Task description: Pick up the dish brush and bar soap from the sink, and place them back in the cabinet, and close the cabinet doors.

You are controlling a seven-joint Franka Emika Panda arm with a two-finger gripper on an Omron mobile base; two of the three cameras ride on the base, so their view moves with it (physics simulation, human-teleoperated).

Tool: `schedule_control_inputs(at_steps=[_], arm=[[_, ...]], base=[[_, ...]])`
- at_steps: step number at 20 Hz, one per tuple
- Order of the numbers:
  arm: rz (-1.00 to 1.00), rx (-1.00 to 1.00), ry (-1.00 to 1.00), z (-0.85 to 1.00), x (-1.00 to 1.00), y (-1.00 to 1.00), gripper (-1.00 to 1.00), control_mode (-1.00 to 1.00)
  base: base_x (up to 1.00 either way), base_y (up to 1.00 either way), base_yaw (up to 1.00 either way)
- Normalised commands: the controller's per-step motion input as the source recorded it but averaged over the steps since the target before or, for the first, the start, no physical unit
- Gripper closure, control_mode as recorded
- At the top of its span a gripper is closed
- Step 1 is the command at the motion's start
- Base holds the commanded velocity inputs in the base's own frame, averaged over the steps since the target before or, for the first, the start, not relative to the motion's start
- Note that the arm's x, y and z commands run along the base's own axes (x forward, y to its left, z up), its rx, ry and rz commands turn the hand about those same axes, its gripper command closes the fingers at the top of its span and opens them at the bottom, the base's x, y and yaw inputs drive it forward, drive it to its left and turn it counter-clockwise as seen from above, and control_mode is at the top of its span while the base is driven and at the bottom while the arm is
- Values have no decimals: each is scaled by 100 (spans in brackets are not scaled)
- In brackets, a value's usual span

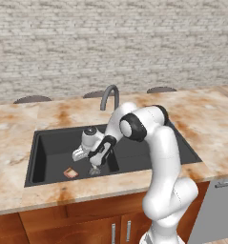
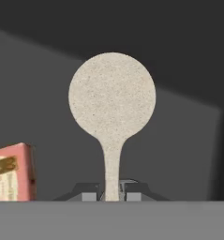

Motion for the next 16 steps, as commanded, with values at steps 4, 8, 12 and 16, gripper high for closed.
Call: schedule_control_inputs(at_steps=[4, 8, 12, 16], arm=[[1, 0, -4, 53, -35, 0, 100, -100], [1, 0, -1, 52, -39, 0, 100, -100], [0, 1, -1, 64, -44, 0, 100, -100], [0, 2, -2, 76, -51, 0, 100, -100]], base=[[0, 0, 0], [0, 0, 0], [0, 0, 0], [0, 0, 0]])
